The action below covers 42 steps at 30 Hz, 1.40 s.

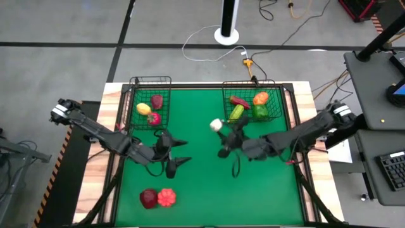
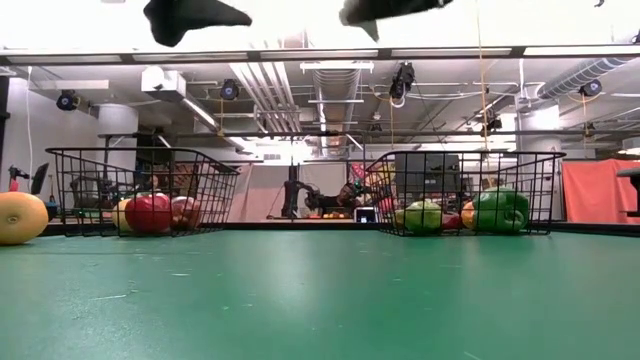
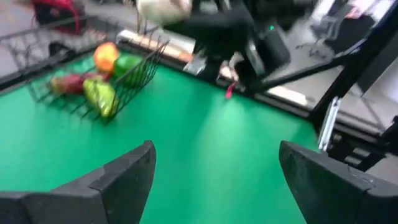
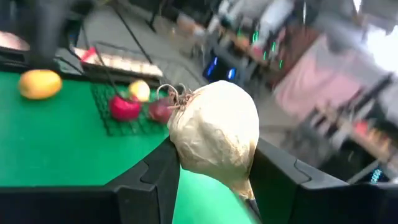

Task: Sort produce into baskets
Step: Put the white garlic into the right wire basket

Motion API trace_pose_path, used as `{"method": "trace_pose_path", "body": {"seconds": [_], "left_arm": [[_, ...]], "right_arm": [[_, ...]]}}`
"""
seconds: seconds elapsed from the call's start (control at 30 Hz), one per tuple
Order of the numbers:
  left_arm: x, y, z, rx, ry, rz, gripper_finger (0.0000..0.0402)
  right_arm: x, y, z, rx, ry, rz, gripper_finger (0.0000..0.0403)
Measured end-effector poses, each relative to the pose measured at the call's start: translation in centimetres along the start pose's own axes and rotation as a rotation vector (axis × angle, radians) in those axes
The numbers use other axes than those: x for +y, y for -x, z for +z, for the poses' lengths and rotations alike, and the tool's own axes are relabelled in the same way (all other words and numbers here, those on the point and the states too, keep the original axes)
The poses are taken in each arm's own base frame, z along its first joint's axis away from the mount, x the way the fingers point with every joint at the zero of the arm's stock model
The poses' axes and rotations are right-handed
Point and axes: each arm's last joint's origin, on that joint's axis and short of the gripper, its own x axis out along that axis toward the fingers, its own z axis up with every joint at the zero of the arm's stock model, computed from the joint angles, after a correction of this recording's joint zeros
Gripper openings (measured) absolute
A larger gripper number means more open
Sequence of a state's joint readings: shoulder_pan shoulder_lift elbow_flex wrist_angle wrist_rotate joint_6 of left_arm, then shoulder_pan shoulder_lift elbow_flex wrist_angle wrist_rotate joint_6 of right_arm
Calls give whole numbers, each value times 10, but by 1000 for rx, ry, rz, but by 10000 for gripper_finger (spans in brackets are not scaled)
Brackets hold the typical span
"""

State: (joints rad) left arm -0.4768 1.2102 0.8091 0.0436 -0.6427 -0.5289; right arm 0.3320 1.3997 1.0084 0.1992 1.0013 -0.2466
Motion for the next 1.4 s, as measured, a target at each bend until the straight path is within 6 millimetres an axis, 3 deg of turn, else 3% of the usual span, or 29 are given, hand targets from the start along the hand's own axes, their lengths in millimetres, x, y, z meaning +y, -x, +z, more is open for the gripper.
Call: {"method": "trace_pose_path", "body": {"seconds": [0.2,0.4,0.57,0.83,1.4], "left_arm": [[0,2,4,109,-5,74,320],[-6,2,12,211,-47,152,320],[-12,-3,17,267,-89,192,320],[-22,-12,20,350,-146,257,320],[-29,-25,12,502,-196,411,320]], "right_arm": [[-63,-15,-23,237,-274,-6,155],[-133,-23,-68,620,-543,-143,156],[-168,-29,-98,860,-610,-237,159],[-180,-41,-112,924,-567,-268,181],[-181,-43,-113,920,-556,-275,246]]}}
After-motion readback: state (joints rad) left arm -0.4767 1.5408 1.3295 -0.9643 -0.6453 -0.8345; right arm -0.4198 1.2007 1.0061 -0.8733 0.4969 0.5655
